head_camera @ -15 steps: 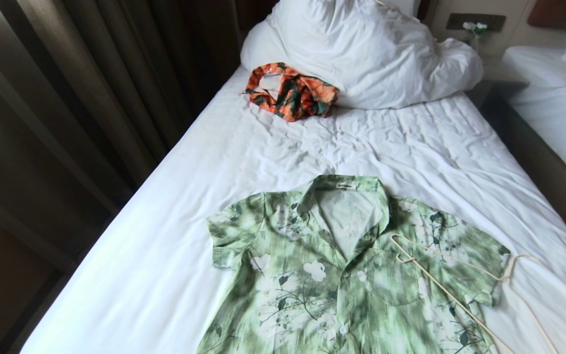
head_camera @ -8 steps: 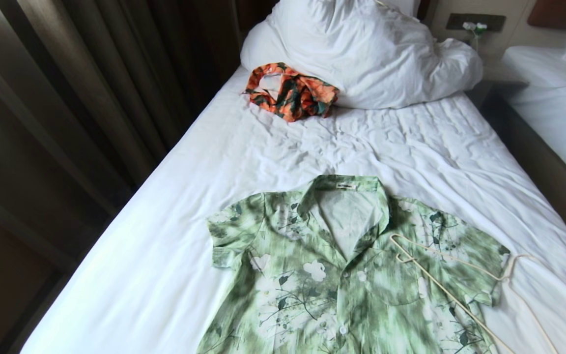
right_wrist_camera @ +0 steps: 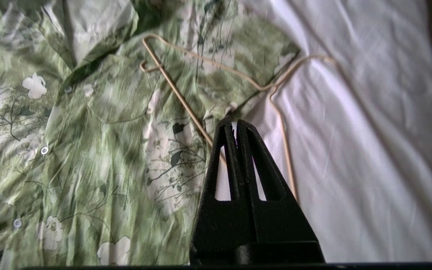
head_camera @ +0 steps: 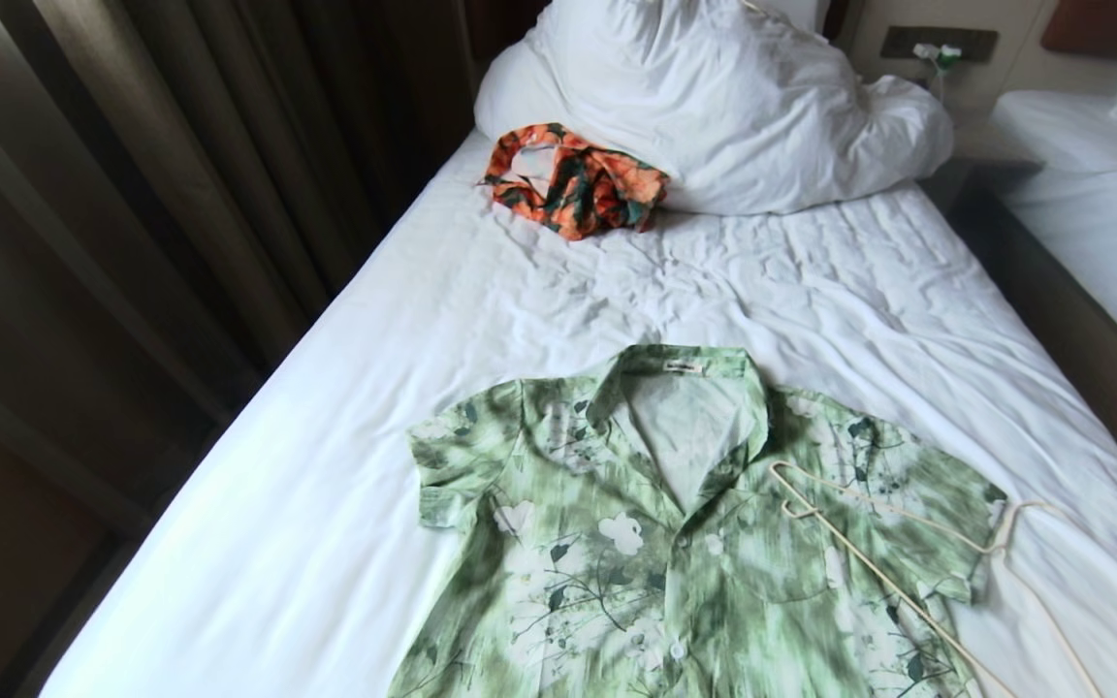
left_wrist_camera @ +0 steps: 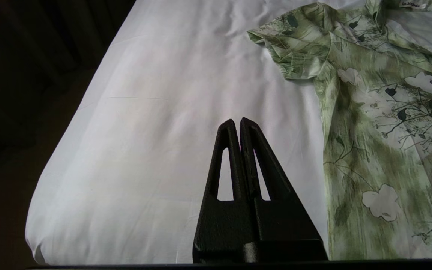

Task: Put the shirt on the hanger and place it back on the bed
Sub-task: Lift the shirt and hanger

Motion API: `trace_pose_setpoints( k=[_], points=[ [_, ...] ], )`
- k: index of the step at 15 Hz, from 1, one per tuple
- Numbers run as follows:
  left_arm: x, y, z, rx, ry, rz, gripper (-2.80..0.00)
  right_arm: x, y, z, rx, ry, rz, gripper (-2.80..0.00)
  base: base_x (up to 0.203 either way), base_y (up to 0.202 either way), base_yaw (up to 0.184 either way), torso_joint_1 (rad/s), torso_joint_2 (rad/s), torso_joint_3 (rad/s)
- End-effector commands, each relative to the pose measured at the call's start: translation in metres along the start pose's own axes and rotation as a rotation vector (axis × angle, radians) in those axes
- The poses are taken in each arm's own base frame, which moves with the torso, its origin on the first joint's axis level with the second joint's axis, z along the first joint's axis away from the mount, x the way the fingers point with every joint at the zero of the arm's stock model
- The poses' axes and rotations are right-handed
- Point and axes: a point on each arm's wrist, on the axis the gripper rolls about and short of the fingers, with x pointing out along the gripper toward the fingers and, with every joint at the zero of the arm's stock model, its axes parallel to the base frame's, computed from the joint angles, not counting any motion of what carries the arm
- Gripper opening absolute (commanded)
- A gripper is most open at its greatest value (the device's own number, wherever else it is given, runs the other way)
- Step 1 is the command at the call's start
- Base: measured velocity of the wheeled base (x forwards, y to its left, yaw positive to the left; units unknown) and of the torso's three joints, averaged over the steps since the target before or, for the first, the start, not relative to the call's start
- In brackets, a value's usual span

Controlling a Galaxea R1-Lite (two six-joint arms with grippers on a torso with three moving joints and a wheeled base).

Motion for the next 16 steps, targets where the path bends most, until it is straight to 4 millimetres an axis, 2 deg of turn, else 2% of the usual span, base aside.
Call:
trace_pose_setpoints(
  k=[1, 5, 8, 10, 13, 16],
  points=[
    [0.0, 0.0, 0.0, 0.0, 0.001, 0.001, -2.8, 0.043, -0.001, 0.009, 0.049, 0.217, -0.02, -2.8, 0.0, 0.0, 0.0, 0.0, 0.0, 0.0],
    [0.0, 0.0, 0.0, 0.0, 0.001, 0.0, -2.8, 0.103, -0.006, 0.02, 0.276, 0.557, -0.024, -2.8, 0.0, 0.0, 0.0, 0.0, 0.0, 0.0],
    [0.0, 0.0, 0.0, 0.0, 0.001, 0.0, -2.8, 0.134, -0.016, 0.012, 0.365, 0.702, -0.043, -2.8, 0.0, 0.0, 0.0, 0.0, 0.0, 0.0],
    [0.0, 0.0, 0.0, 0.0, 0.001, 0.001, -2.8, 0.149, -0.03, 0.007, 0.386, 0.755, -0.079, -2.8, 0.0, 0.0, 0.0, 0.0, 0.0, 0.0],
    [0.0, 0.0, 0.0, 0.0, 0.001, 0.001, -2.8, 0.161, -0.058, -0.001, 0.398, 0.842, -0.119, -2.8, 0.0, 0.0, 0.0, 0.0, 0.0, 0.0],
    [0.0, 0.0, 0.0, 0.0, 0.001, 0.0, -2.8, 0.154, -0.08, -0.003, 0.456, 0.823, -0.033, -2.8, 0.0, 0.0, 0.0, 0.0, 0.0, 0.0]
  ],
)
